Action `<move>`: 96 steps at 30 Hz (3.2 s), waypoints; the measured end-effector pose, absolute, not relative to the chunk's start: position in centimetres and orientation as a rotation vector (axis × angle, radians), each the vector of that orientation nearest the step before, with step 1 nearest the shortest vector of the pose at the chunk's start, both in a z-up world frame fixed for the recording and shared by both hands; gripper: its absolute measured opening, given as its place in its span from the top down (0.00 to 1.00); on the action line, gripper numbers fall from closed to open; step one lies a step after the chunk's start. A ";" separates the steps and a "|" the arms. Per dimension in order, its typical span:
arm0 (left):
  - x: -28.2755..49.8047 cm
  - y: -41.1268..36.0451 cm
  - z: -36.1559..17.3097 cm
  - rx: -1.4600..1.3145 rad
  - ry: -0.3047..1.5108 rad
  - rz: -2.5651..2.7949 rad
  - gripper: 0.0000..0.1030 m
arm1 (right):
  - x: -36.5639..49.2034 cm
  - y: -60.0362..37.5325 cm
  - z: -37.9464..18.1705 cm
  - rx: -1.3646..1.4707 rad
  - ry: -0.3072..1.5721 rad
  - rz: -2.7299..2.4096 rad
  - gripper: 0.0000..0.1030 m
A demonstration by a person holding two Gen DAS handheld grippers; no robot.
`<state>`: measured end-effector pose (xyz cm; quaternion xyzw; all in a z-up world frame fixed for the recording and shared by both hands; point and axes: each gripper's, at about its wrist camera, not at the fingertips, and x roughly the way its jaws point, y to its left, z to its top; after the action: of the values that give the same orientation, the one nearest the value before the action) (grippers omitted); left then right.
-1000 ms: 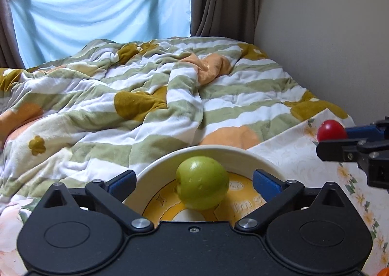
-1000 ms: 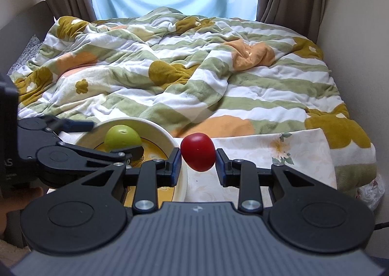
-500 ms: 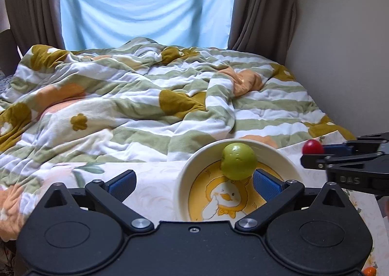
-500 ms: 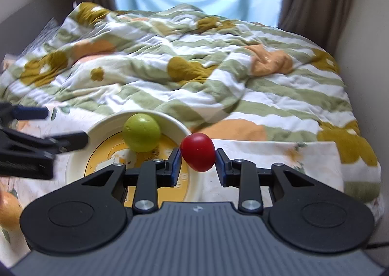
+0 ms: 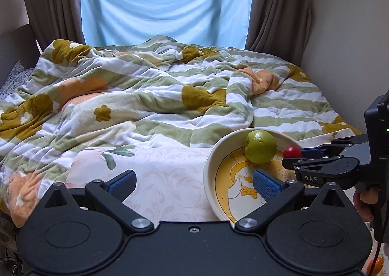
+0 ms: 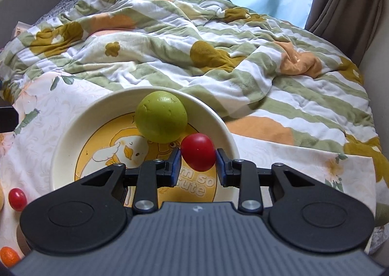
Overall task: Organize fruits
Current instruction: 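Open the left tool while the right tool lowers the red tomato into the bowl, then move both tools back toward the remaining fruits, then grasp the large yellow apple with the left tool while the right tool grasps an orange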
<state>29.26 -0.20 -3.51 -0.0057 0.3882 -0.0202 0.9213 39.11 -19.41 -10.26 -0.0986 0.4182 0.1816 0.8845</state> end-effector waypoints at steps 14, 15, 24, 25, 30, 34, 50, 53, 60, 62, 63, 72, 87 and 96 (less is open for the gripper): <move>27.2 -0.8 -1.8 -0.015 0.765 -0.029 0.00 | 36.3 -19.8 -7.7 -0.250 0.760 0.341 0.00; 26.9 -0.9 -1.6 -0.014 0.759 -0.026 0.00 | 36.2 -20.0 -7.4 -0.241 0.760 0.341 0.00; 22.9 -1.7 1.3 0.005 0.695 0.030 0.00 | 32.9 -22.6 -3.6 -0.169 0.746 0.312 0.00; 22.3 -1.7 1.6 -0.002 0.687 0.037 0.00 | 32.3 -22.9 -3.1 -0.163 0.743 0.310 0.00; 18.8 -2.2 3.0 -0.021 0.645 0.068 0.00 | 29.1 -24.7 -0.7 -0.129 0.722 0.307 0.00; 15.8 -2.7 3.9 -0.030 0.616 0.091 0.00 | 26.1 -26.0 0.9 -0.117 0.697 0.308 0.00; 6.3 -3.4 3.2 -0.014 0.590 0.175 0.00 | 15.7 -27.2 3.2 -0.141 0.628 0.373 0.00; 5.7 -2.5 2.8 -0.012 0.597 0.177 0.00 | 14.1 -26.5 2.5 -0.154 0.634 0.377 0.00; 5.3 0.0 0.6 0.027 0.617 0.158 0.00 | 12.2 -24.6 0.5 -0.140 0.663 0.333 0.00; 5.6 0.8 -0.1 0.030 0.623 0.143 0.00 | 11.9 -24.1 -0.3 -0.131 0.678 0.307 0.00; 5.6 1.1 -0.5 0.032 0.624 0.133 0.00 | 11.8 -23.8 -0.7 -0.125 0.679 0.296 0.00; 7.9 4.5 -4.7 0.041 0.652 0.073 0.00 | 11.1 -22.1 -5.4 -0.117 0.663 0.225 0.00; 13.0 6.5 -10.4 0.067 0.766 0.012 0.00 | 13.1 -20.2 -11.5 -0.163 0.739 0.212 0.00; 14.8 6.6 -11.2 0.031 0.827 -0.027 0.19 | 13.7 -19.8 -12.2 -0.180 0.746 0.253 0.00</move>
<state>14.77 6.65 -11.22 0.0148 0.4017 -0.0129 0.9155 13.72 -19.85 -12.21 -0.0876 0.3628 0.1229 0.9195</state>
